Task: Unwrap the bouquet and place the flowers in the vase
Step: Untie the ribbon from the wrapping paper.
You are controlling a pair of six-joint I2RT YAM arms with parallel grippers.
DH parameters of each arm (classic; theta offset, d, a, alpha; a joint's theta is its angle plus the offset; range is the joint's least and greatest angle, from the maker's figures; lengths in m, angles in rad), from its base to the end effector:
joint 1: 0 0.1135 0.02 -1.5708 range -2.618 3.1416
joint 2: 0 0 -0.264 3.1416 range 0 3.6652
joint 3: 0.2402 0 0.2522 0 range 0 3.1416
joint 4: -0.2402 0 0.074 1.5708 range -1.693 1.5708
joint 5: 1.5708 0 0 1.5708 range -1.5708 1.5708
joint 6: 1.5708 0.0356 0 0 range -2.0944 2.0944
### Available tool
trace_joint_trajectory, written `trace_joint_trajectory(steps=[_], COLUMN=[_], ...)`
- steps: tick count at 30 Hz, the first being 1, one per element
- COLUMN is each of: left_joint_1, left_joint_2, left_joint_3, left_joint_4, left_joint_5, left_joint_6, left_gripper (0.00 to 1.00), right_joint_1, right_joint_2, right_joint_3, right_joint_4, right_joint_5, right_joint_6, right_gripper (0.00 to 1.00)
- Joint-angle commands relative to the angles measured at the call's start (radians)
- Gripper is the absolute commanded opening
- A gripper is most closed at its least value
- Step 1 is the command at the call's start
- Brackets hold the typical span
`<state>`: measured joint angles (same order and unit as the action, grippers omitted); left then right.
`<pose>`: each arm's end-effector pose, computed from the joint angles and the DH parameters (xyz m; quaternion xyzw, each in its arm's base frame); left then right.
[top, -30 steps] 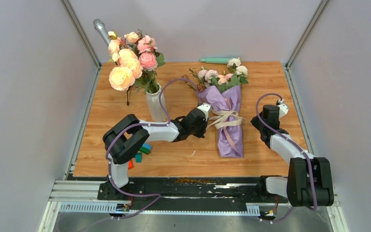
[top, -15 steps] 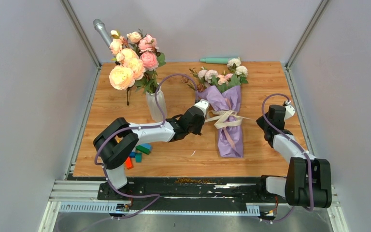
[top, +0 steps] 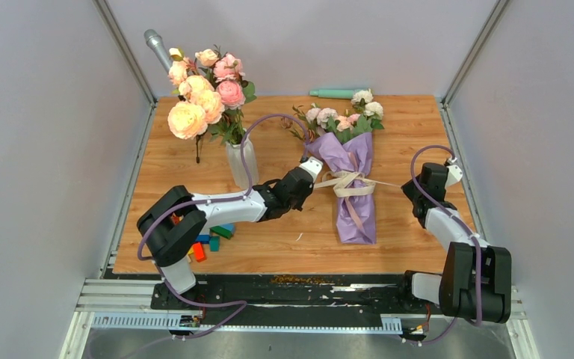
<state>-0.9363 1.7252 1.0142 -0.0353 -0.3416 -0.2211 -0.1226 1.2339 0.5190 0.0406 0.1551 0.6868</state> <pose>0.2256 -0.2863 0.1869 0.2522 0.8696 -0.0856 0.4157 0.2398 -0.0351 0.1792 0.3846 0.8127 0.0532 0.4344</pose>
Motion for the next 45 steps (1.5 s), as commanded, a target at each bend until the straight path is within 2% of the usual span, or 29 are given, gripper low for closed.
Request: trace_joint_trajectory(steps=[1, 9, 23, 27, 45], left_joint_1=[-0.004, -0.004, -0.005, -0.004, 0.005], left_joint_2=[-0.044, -0.087, -0.158, -0.166, -0.230], left_joint_3=[0.004, -0.039, -0.061, -0.060, -0.098], left_joint_4=[-0.033, -0.037, -0.085, -0.120, -0.169], left_joint_5=[-0.050, -0.073, -0.134, -0.182, -0.239], left_joint_6=[0.039, 0.043, 0.154, 0.147, 0.095], left_gripper=[0.00, 0.00, 0.00, 0.00, 0.00], right_joint_1=[-0.020, -0.056, -0.160, -0.196, -0.374], right_joint_2=[-0.029, -0.048, -0.121, -0.135, -0.203], right_joint_3=[-0.003, -0.010, -0.046, -0.043, -0.039], right_joint_4=[-0.005, -0.031, -0.088, -0.111, -0.172], right_joint_5=[0.007, 0.016, -0.009, -0.015, -0.062], right_joint_6=[-0.010, -0.013, -0.014, -0.025, -0.078], right_gripper=[0.00, 0.00, 0.00, 0.00, 0.00])
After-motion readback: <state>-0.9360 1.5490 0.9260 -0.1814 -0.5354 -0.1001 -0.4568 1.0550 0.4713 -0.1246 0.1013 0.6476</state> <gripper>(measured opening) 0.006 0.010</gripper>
